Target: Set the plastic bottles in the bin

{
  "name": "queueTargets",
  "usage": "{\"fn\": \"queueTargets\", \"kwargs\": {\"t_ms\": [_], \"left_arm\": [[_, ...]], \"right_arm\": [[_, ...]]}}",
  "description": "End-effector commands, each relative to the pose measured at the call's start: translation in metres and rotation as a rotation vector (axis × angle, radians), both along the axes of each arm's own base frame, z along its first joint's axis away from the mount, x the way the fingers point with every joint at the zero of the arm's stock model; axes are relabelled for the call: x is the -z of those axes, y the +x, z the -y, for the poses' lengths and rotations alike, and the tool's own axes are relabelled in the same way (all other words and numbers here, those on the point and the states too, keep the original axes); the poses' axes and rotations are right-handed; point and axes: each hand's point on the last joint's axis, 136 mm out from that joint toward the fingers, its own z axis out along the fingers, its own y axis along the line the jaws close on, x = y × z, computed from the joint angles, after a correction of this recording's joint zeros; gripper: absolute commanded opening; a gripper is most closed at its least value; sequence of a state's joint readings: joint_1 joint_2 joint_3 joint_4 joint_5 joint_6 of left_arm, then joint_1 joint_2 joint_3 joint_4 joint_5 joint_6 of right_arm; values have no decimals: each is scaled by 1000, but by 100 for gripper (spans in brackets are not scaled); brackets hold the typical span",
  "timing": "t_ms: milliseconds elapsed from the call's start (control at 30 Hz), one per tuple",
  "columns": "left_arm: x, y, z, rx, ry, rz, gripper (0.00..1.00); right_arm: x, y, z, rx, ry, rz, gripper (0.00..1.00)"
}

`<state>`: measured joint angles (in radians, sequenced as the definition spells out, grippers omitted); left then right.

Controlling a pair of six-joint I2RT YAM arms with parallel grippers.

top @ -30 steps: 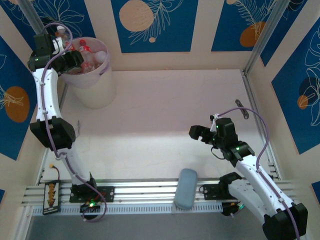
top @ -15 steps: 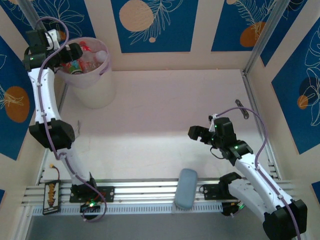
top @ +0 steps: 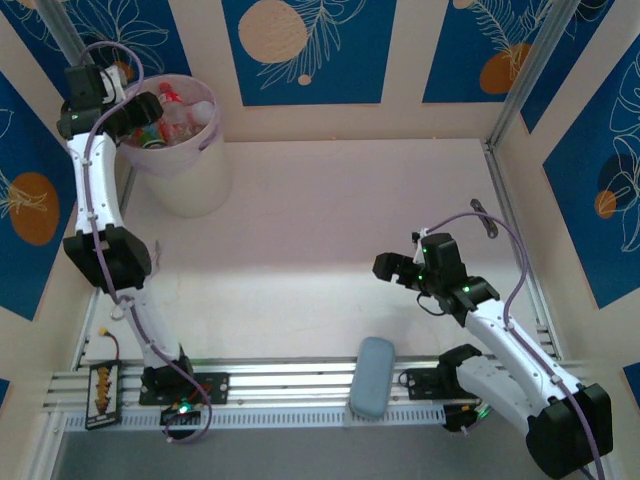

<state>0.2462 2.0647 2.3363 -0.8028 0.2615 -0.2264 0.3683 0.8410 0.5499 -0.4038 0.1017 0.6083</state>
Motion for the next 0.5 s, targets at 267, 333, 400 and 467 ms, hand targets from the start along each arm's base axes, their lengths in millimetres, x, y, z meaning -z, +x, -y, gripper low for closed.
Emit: {"fn": "queueTargets", "kwargs": {"t_ms": [267, 333, 400, 467], "left_arm": [[-56, -14, 14, 20, 43, 126, 72], [-64, -21, 17, 27, 58, 137, 77], [-70, -28, 24, 43, 69, 147, 80], [-76, -37, 32, 55, 97, 159, 82]], "right_arm": [[-19, 6, -2, 9, 11, 55, 95], [-19, 6, -2, 9, 15, 54, 95], [-20, 6, -3, 7, 14, 59, 95], [-22, 7, -3, 5, 7, 64, 95]]}}
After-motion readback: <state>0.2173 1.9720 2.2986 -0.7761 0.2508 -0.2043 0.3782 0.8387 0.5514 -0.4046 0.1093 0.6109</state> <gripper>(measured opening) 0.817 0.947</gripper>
